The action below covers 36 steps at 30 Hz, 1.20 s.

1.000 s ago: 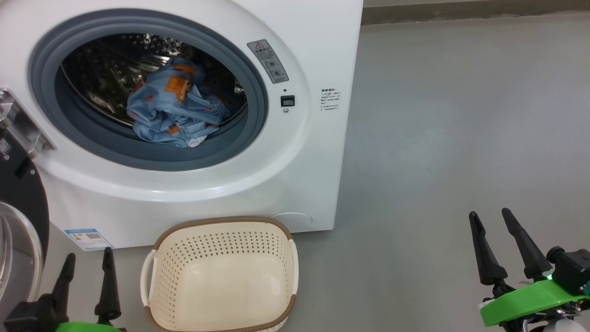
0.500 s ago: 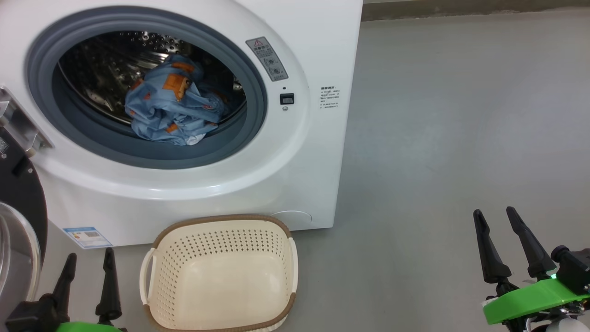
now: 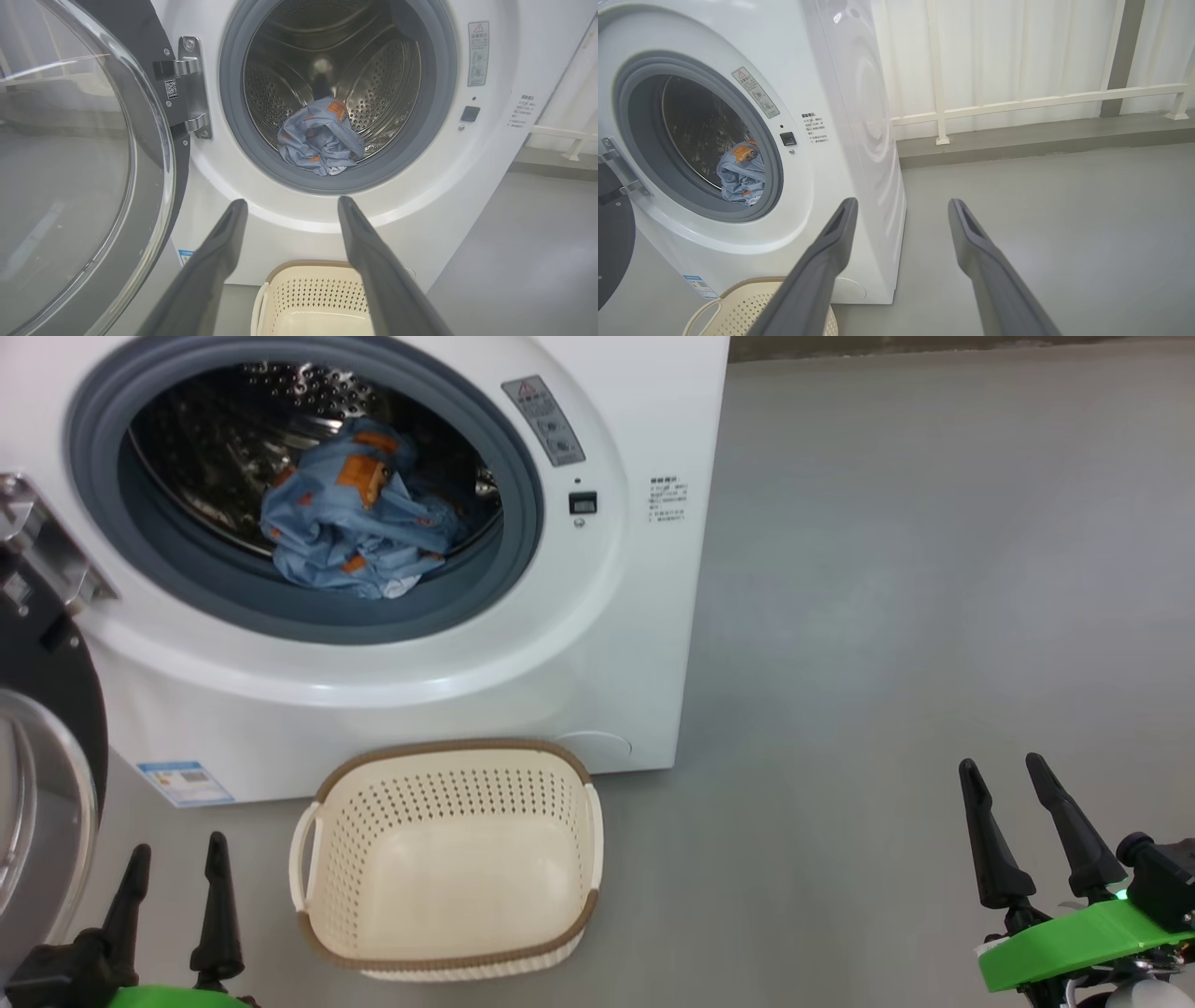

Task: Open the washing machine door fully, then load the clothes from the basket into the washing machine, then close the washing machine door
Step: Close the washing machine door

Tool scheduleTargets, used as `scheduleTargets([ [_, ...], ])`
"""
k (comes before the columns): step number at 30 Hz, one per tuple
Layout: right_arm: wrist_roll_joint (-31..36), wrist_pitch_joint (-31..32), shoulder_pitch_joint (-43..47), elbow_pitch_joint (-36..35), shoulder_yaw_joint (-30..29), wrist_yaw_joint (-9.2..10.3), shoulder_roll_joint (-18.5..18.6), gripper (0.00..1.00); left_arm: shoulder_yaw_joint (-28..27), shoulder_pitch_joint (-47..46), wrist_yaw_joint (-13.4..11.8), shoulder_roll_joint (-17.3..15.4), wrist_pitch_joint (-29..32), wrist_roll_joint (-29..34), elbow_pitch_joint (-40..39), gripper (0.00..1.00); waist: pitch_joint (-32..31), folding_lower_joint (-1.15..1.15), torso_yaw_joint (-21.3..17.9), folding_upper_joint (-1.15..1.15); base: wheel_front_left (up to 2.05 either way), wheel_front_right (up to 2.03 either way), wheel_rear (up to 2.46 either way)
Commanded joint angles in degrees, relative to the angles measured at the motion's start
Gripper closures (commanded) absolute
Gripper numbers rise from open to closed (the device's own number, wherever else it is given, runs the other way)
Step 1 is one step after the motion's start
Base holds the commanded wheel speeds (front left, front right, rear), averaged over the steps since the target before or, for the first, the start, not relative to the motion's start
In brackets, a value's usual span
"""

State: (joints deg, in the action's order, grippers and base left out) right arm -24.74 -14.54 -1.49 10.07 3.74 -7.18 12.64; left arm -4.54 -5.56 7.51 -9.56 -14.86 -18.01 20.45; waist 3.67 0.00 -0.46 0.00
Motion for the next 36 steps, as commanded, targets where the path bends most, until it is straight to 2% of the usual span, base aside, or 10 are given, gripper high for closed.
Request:
scheduleTargets([
  [1,0.19,-0.46,-0.32,-1.50,1.04,-0.31,0.96,0.00,-2.14,-0.82,-0.02,-1.17,-0.14,0.19,-1.62,0.00,0.08,0.00,0.00,0.00,-1.64,1.64,0.00],
  [9,0.20,-0.46,-0.45,-1.44,0.96,-0.31,1.09,0.00,-1.74,-0.66,-0.02,-1.25,-0.14,0.04,-1.99,0.00,0.15,0.00,0.04,0.00,-1.05,1.05,0.00],
  [20,0.23,-0.46,-0.27,-1.35,1.28,-0.31,1.23,0.00,-0.74,-0.40,-0.02,-1.17,-0.14,-0.43,-1.98,0.00,-0.53,0.00,0.89,0.00,-0.08,0.08,0.00],
  [28,0.20,-0.46,-0.10,-1.55,1.81,-0.31,1.71,0.00,-0.88,0.08,-0.02,-0.64,-0.14,-1.08,-2.01,0.00,-0.71,0.00,4.62,0.00,0.00,0.00,0.00],
  [36,0.14,-0.46,-1.41,-1.51,4.01,-0.31,2.42,0.00,-1.50,1.36,-0.02,0.45,-0.14,-1.53,-2.34,0.00,-0.56,0.00,11.55,0.00,0.00,0.00,0.00],
])
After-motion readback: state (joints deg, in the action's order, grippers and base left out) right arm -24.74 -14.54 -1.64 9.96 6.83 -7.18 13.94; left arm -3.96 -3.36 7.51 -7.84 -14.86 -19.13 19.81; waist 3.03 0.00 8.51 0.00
